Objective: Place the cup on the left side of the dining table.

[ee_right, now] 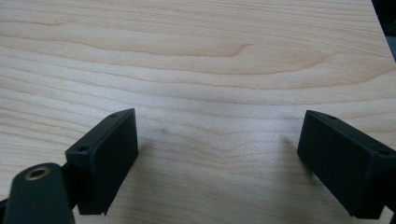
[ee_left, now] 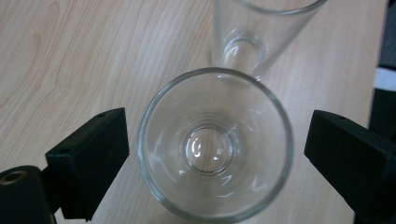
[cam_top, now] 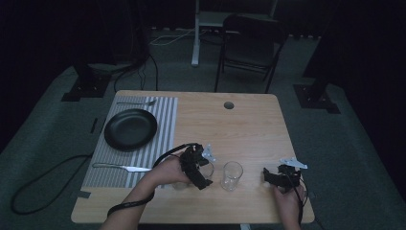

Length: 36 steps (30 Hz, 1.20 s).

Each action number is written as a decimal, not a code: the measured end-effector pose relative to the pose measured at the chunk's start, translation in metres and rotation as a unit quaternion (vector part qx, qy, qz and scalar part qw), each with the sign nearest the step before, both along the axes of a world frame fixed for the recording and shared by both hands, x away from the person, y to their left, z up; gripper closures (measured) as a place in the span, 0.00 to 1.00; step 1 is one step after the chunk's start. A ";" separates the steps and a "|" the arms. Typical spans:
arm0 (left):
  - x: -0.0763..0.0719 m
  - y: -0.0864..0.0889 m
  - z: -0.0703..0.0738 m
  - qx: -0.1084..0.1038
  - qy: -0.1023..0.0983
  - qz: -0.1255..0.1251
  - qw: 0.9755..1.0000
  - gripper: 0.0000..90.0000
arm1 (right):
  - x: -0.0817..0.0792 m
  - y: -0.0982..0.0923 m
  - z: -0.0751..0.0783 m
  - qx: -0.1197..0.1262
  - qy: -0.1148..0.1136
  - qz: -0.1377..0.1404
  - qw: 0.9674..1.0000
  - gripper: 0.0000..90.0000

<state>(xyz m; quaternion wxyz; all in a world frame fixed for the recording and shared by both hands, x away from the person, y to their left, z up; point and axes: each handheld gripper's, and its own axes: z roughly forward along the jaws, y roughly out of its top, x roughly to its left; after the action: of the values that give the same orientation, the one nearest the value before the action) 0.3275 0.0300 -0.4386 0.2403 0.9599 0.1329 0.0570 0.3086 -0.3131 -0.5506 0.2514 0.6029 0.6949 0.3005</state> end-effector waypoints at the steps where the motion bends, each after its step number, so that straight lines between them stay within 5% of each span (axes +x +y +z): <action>1: 0.001 -0.001 -0.001 0.005 0.000 0.000 1.000 0.08 | 0.000 0.000 0.000 0.000 0.000 0.000 1.000 0.13; 9: 0.003 -0.010 -0.004 0.039 -0.004 -0.005 0.999 0.19 | 0.000 0.000 0.000 0.000 0.000 0.000 1.000 0.13; 12: 0.003 -0.013 -0.001 0.042 -0.006 -0.004 0.999 0.30 | 0.000 0.000 0.000 0.000 0.000 0.000 1.000 0.13; 17: 0.005 -0.016 0.000 0.052 0.006 -0.007 0.999 0.31 | 0.000 0.000 0.000 0.000 0.000 0.000 1.000 0.13; 24: 0.009 -0.018 0.000 0.040 0.018 -0.007 0.999 0.32 | 0.000 0.000 0.000 0.000 0.000 0.000 1.000 0.13; 36: 0.013 -0.017 0.002 0.032 0.001 -0.008 0.999 0.32 | 0.000 0.000 0.000 0.001 0.000 -0.001 1.000 0.13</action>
<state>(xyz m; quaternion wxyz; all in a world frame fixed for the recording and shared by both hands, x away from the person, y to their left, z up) 0.3404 0.0126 -0.4362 0.2092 0.9683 0.1233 0.0579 0.3086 -0.3130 -0.5506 0.2512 0.6035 0.6944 0.3009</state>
